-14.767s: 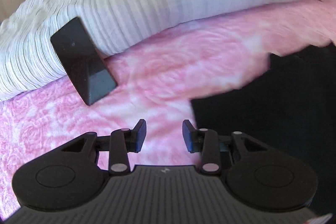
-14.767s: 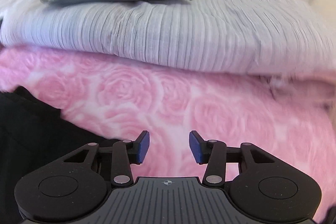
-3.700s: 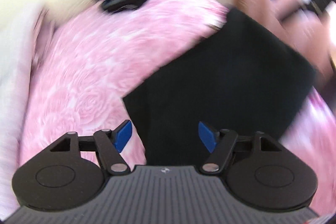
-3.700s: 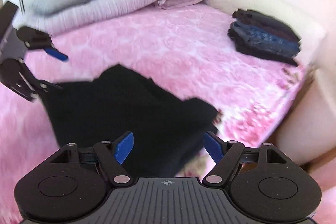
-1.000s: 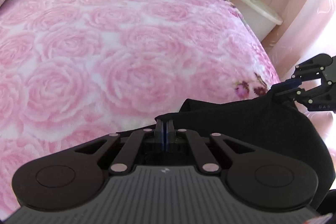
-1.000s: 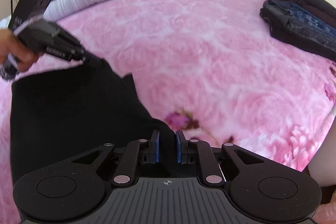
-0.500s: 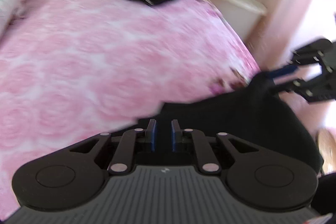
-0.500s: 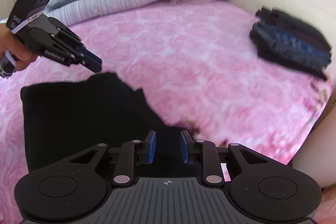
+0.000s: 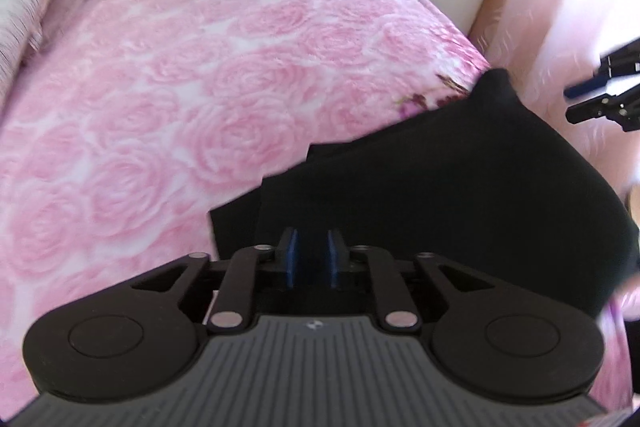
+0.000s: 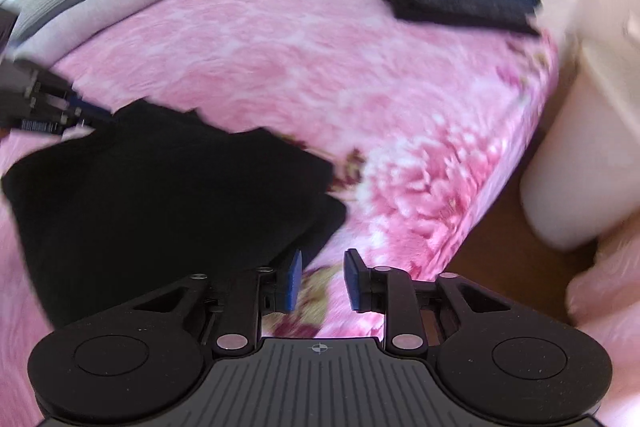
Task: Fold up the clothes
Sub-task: 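Lift the folded hoodie off the bed with both tools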
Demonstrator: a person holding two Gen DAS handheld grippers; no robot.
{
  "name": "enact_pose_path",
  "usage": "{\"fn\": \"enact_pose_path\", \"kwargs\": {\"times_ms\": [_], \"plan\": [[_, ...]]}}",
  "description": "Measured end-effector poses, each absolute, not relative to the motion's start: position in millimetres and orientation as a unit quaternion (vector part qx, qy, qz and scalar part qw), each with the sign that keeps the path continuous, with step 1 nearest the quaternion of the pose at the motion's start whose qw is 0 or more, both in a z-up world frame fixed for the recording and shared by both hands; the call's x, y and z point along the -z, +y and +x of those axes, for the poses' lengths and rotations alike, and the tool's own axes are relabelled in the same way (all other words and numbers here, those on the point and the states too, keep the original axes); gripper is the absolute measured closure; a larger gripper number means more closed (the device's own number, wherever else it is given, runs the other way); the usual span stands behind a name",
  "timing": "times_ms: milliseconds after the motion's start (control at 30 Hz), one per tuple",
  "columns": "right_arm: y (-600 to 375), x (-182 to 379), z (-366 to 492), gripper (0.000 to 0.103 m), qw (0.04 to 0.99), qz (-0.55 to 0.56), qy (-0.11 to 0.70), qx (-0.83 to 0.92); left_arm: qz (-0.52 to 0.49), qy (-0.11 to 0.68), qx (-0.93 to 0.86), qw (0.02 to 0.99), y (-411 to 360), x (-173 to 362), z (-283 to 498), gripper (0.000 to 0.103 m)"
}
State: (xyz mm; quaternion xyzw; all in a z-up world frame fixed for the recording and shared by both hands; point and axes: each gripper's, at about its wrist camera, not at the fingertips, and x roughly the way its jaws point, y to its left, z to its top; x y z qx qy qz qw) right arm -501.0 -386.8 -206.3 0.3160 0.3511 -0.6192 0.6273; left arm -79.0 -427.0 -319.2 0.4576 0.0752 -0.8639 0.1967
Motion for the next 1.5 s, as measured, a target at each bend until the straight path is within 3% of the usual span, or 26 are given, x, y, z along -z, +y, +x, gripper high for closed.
{"fn": "enact_pose_path", "kwargs": {"times_ms": [67, 167, 233, 267, 567, 800, 933, 1133, 1200, 1233, 1267, 1333, 1400, 1500], "plan": [[-366.0, 197.3, -473.3, 0.017, 0.638, 0.278, 0.368, 0.617, 0.463, 0.037, 0.865, 0.191, -402.3, 308.8, -59.0, 0.069], [-337.0, 192.8, -430.1, 0.017, 0.667, 0.23, 0.398, 0.587, 0.474, -0.038, 0.864, 0.166, -354.9, 302.9, -31.8, 0.053], [-317.6, 195.9, -400.5, 0.017, 0.686, 0.194, 0.421, 0.561, 0.481, -0.106, 0.858, 0.145, -318.4, 306.0, -16.6, 0.037], [-308.1, 198.9, -385.2, 0.017, 0.694, 0.171, 0.434, 0.548, 0.483, -0.136, 0.853, 0.141, -308.2, 314.4, -14.2, 0.035], [-278.0, 289.2, -299.8, 0.017, 0.662, -0.019, 0.55, 0.509, 0.487, -0.391, 0.772, 0.121, -236.1, 405.7, -4.9, 0.032], [-281.7, 348.8, -289.6, 0.016, 0.618, -0.167, 0.593, 0.488, 0.454, -0.457, 0.75, 0.15, -254.4, 442.7, -21.3, 0.023], [-286.3, 354.8, -309.5, 0.016, 0.601, -0.186, 0.604, 0.49, 0.459, -0.457, 0.748, 0.146, -261.5, 440.3, -15.2, 0.032], [-303.4, 359.1, -319.7, 0.016, 0.606, -0.195, 0.615, 0.465, 0.482, -0.444, 0.744, 0.128, -271.2, 439.1, -24.1, 0.032], [-312.6, 353.4, -323.9, 0.017, 0.618, -0.171, 0.616, 0.458, 0.497, -0.432, 0.743, 0.12, -273.1, 436.0, -28.0, 0.04], [-314.1, 348.7, -326.5, 0.021, 0.627, -0.155, 0.616, 0.451, 0.502, -0.428, 0.742, 0.117, -273.4, 434.6, -29.0, 0.046], [-315.6, 344.1, -329.0, 0.038, 0.636, -0.139, 0.616, 0.444, 0.503, -0.427, 0.742, 0.114, -273.6, 433.1, -28.2, 0.05], [-318.4, 331.5, -335.7, 0.055, 0.651, -0.126, 0.611, 0.432, 0.505, -0.423, 0.744, 0.11, -273.7, 427.8, -26.8, 0.061], [-320.4, 311.4, -338.2, 0.063, 0.662, -0.118, 0.605, 0.426, 0.504, -0.418, 0.748, 0.111, -272.8, 417.2, -26.7, 0.067], [-329.1, 280.4, -345.1, 0.065, 0.669, -0.119, 0.603, 0.419, 0.503, -0.408, 0.752, 0.12, -274.4, 389.4, -31.5, 0.07]]}}
